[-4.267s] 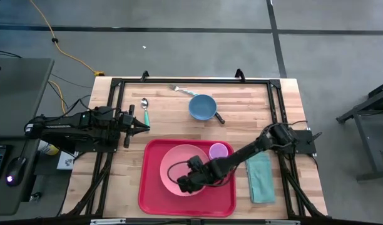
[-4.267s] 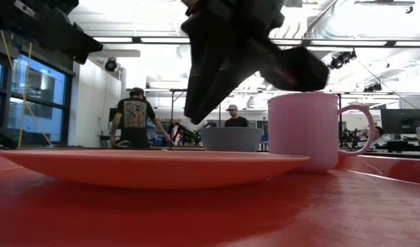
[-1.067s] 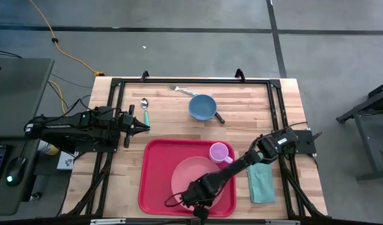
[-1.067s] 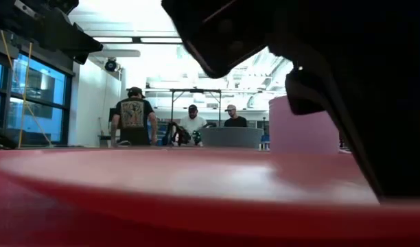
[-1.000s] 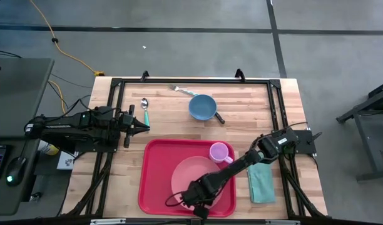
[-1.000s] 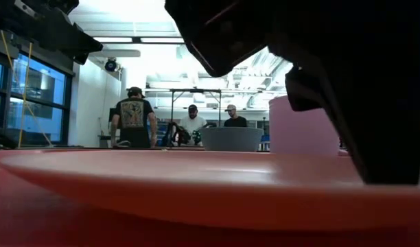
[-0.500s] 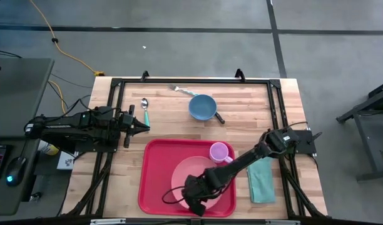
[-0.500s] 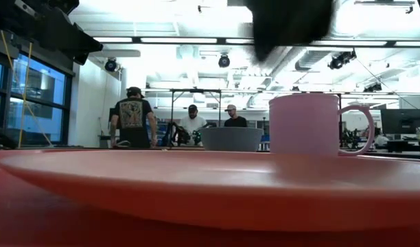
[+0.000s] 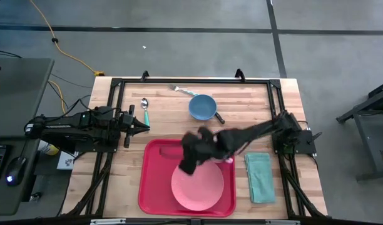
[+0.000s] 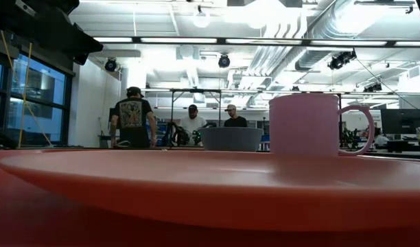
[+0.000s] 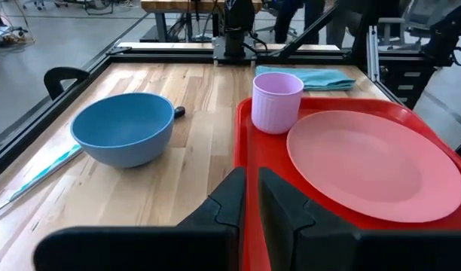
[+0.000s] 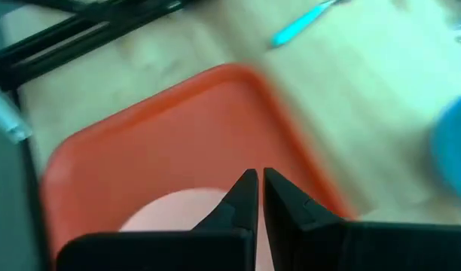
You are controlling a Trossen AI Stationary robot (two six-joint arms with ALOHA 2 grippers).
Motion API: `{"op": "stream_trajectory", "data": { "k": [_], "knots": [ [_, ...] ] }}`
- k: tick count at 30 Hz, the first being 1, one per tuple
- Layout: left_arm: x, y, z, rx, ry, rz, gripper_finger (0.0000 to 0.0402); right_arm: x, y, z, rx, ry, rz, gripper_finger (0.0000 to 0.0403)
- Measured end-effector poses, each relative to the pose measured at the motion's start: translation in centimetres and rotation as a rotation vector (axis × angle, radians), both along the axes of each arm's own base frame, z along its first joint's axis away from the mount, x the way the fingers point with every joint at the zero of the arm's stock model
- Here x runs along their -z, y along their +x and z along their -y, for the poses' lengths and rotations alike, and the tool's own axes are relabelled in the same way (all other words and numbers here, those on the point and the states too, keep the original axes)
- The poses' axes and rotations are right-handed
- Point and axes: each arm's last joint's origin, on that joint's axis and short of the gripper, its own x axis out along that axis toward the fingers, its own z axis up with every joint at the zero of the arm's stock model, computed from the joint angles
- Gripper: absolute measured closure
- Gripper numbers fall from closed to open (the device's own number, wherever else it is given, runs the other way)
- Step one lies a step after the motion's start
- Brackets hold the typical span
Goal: Set up tray
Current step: Put the blue bowl on top of the pink plate
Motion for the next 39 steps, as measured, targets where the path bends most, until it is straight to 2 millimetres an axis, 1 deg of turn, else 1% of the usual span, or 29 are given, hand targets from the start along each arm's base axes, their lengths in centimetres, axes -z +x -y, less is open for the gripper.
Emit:
{"op": "stream_trajectory", "data": {
  "k": [2,4,10,13,16,19,22,25,27,31,33,39],
  "knots": [
    [0.0,0.0,0.0,0.0,0.0,0.0,0.0334,-0.7,-0.2,2.5,0.034,-0.014,-0.015,0.0403],
    [0.0,0.0,0.0,0.0,0.0,0.0,0.0334,-1.0,-0.5,4.9,0.062,-0.023,-0.059,0.0403],
    [0.0,0.0,0.0,-0.001,0.0,0.0,0.0334,-0.3,-0.8,12.2,0.07,0.03,-0.213,0.0403],
    [0.0,0.0,0.0,-0.001,0.0,0.001,0.0334,-0.1,-1.1,15.2,0.072,0.057,-0.243,0.0403],
    [0.0,0.0,0.0,-0.001,0.0,0.0,0.0334,-0.1,-1.4,17.6,0.067,0.057,-0.249,0.0402],
    [0.0,0.0,0.0,-0.004,0.001,0.0,0.0334,-0.1,-1.7,19.1,0.034,0.053,-0.253,0.0402],
    [0.0,0.0,0.0,-0.008,0.002,0.0,0.0334,0.2,-1.4,20.1,-0.004,0.043,-0.248,0.0402],
    [0.0,0.0,0.0,-0.011,0.003,0.0,0.0334,0.9,-1.1,20.9,-0.052,0.056,-0.26,0.0398],
    [0.0,0.0,0.0,-0.013,0.004,0.0,0.0334,1.6,-0.7,21.4,-0.081,0.088,-0.265,0.0386],
    [0.0,0.0,-0.1,-0.028,0.008,-0.001,0.0334,3.3,0.3,22.4,-0.12,0.146,-0.269,0.0338],
    [0.0,0.0,-0.1,-0.032,0.009,-0.001,0.0334,4.0,0.7,22.9,-0.115,0.15,-0.267,0.0308],
    [0.0,0.0,-0.1,-0.033,0.009,-0.001,0.0334,6.8,2.0,24.0,-0.085,0.203,-0.297,0.0213]
  ]
}}
